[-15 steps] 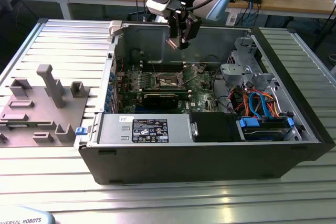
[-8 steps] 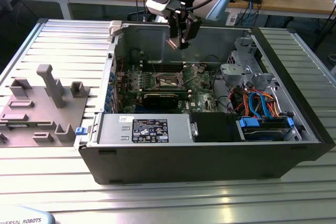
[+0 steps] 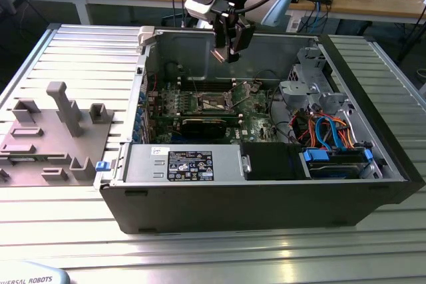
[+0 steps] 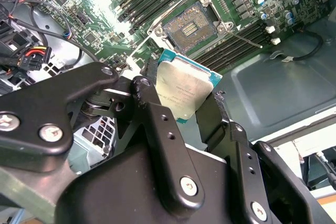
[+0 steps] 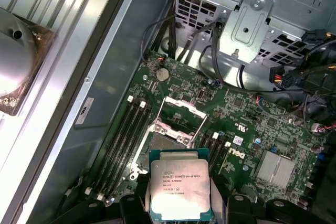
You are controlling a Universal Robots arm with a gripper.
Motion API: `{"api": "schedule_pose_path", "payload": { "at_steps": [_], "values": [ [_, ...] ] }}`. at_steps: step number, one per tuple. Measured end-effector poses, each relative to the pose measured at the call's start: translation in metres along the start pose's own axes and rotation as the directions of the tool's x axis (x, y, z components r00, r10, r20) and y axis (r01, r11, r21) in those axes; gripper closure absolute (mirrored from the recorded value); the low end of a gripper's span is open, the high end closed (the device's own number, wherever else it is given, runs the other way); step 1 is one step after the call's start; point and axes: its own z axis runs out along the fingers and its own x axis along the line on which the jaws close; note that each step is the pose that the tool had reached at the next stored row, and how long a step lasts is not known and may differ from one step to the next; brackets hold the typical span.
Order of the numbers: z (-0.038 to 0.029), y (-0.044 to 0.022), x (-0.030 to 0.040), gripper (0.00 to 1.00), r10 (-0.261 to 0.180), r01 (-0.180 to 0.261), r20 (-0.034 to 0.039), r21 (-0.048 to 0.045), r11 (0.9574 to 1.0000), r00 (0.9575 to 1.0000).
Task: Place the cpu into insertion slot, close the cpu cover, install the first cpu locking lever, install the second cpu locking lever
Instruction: 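Place the cpu into insertion slot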
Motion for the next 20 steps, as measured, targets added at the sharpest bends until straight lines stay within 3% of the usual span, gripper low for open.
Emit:
{"api": "schedule_pose_path", "payload": {
  "at_steps": [20],
  "values": [
    [0.0000, 0.0000, 0.0000, 0.46, 0.017, -0.017, 0.0016, -0.0004, 0.9999, 0.9998]
  ]
}}
